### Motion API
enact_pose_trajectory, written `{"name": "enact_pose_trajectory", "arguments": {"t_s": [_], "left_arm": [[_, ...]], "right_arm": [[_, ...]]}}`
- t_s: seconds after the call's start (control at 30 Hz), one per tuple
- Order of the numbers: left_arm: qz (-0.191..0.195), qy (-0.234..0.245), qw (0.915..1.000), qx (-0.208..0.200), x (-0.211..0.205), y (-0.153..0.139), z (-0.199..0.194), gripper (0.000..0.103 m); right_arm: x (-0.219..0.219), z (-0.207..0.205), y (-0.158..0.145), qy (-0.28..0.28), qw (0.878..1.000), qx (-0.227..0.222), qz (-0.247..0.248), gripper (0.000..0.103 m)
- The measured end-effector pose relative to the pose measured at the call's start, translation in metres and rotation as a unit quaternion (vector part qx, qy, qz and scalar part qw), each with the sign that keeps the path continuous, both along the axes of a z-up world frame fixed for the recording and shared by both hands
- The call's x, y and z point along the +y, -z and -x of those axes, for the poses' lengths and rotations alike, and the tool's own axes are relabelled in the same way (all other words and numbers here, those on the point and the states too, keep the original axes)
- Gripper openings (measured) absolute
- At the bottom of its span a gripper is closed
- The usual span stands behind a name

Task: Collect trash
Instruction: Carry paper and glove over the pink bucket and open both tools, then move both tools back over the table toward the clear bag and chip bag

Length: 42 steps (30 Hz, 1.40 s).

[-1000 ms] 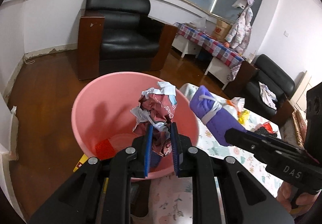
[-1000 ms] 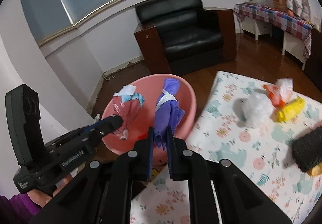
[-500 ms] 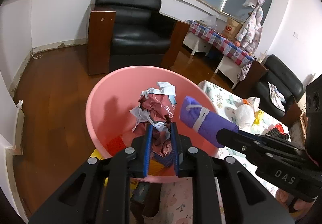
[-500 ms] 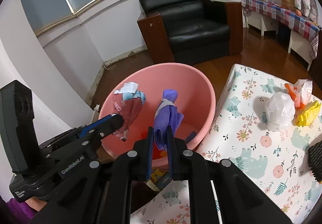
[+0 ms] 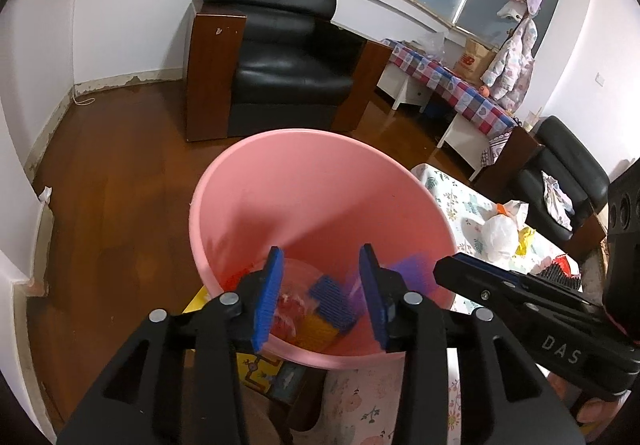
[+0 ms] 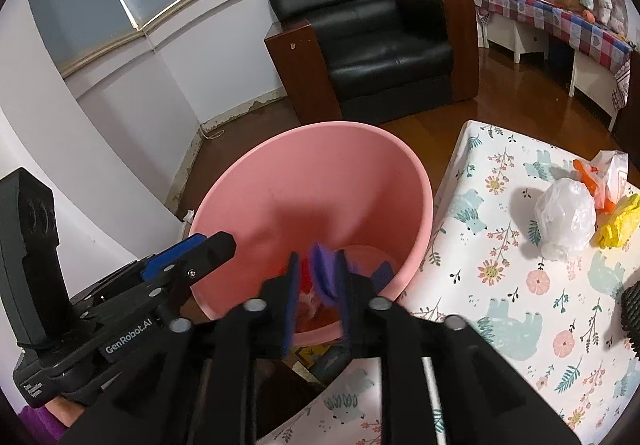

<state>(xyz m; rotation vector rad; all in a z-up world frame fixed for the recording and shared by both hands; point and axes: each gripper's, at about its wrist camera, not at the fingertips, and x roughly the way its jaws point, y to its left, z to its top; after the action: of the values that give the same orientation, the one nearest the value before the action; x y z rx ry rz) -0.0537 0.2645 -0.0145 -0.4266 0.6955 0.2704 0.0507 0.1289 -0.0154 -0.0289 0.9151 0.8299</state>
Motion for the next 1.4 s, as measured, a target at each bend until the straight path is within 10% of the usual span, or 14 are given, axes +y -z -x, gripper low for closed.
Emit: {"name": "enact_pose_trajectory", "arguments": {"t_s": [0.4,1.4], "left_arm": [[-0.010,0.010,0.9999,-0.007,-0.008,-0.011,0.004,0.040],[-0.033,0.101,0.9941,-0.022,-0.082,-0.034,-0.007,0.040]], "right_arm": [[-0.016,0.006,-0.004,0.011,1.000,-0.011,-0.011,0.042],[-0.147,0.038,0.009,0.111,0.994,0.004,-0.016,0.042]]}}
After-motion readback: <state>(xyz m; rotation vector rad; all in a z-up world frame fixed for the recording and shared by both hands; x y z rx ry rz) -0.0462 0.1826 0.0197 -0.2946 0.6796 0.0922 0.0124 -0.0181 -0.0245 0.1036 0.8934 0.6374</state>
